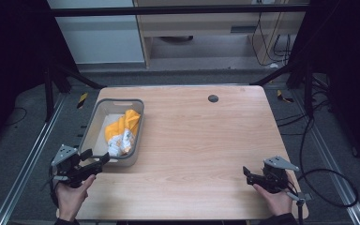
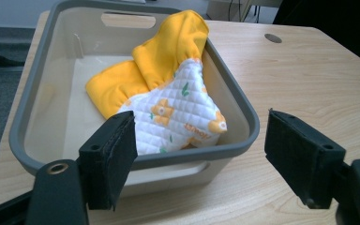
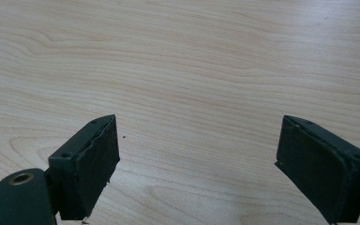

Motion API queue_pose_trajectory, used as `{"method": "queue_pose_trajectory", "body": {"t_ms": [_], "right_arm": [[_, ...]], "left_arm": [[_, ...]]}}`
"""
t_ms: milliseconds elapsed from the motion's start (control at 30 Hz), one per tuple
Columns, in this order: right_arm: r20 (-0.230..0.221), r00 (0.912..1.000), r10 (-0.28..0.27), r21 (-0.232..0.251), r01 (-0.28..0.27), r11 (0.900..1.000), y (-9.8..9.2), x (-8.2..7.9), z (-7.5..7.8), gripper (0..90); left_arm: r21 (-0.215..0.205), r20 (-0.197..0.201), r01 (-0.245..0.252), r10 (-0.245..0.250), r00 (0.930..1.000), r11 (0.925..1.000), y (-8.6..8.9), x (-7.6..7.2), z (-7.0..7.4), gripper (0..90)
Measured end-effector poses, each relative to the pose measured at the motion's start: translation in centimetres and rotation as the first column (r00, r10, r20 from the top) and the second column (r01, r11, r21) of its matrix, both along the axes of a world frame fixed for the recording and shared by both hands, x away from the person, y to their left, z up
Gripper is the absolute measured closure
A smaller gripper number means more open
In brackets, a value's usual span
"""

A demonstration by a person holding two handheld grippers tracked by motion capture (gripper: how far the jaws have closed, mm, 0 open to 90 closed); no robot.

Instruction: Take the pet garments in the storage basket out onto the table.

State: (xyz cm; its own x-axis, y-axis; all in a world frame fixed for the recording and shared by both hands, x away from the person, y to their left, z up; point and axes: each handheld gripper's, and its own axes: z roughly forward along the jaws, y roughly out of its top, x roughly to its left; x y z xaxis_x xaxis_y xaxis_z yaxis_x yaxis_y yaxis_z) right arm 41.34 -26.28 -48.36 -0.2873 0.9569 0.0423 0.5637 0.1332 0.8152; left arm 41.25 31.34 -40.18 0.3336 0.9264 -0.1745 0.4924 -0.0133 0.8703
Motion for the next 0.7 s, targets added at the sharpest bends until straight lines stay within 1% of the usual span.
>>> {"method": "queue_pose_trajectory", "body": {"t_ms": [67,167,300,333,400,467,700], "right_arm": [[-0.002,1.0000,0.000,-0.002,0.000,1.000,0.0,0.0,0.0,13.2],[-0.003,1.0000,0.000,-0.003,0.000,1.000,0.0,0.0,0.0,13.1],[-0.010,0.9999,0.003,-0.002,-0.003,1.000,0.0,0.0,-0.1,13.0],[-0.011,0.9999,0.005,-0.005,-0.005,1.000,0.0,0.0,-0.1,12.9],[-0.011,0.9999,0.006,-0.006,-0.006,1.000,0.1,0.0,-0.1,12.9],[-0.011,0.9999,0.006,-0.004,-0.006,1.000,0.1,0.0,0.0,12.9],[-0.013,0.9999,0.009,-0.001,-0.009,1.000,0.1,0.0,0.0,13.0]], "left_arm": [[0.003,0.002,0.000,0.000,1.0000,1.0000,0.0,0.1,0.2,25.0],[0.009,0.004,0.009,-0.009,1.0000,0.9999,-0.1,0.8,0.8,25.0],[0.031,0.003,0.012,-0.012,0.9999,0.9994,-0.4,1.6,1.4,25.0],[0.031,0.003,0.012,-0.012,0.9999,0.9994,-0.4,1.6,1.4,25.0],[0.041,-0.001,0.018,-0.018,0.9998,0.9990,-0.5,2.2,1.9,25.0],[0.041,-0.011,0.028,-0.027,0.9996,0.9988,-0.6,2.6,2.2,24.8],[0.068,-0.024,0.039,-0.038,0.9990,0.9969,-1.1,4.1,3.1,24.5]]}}
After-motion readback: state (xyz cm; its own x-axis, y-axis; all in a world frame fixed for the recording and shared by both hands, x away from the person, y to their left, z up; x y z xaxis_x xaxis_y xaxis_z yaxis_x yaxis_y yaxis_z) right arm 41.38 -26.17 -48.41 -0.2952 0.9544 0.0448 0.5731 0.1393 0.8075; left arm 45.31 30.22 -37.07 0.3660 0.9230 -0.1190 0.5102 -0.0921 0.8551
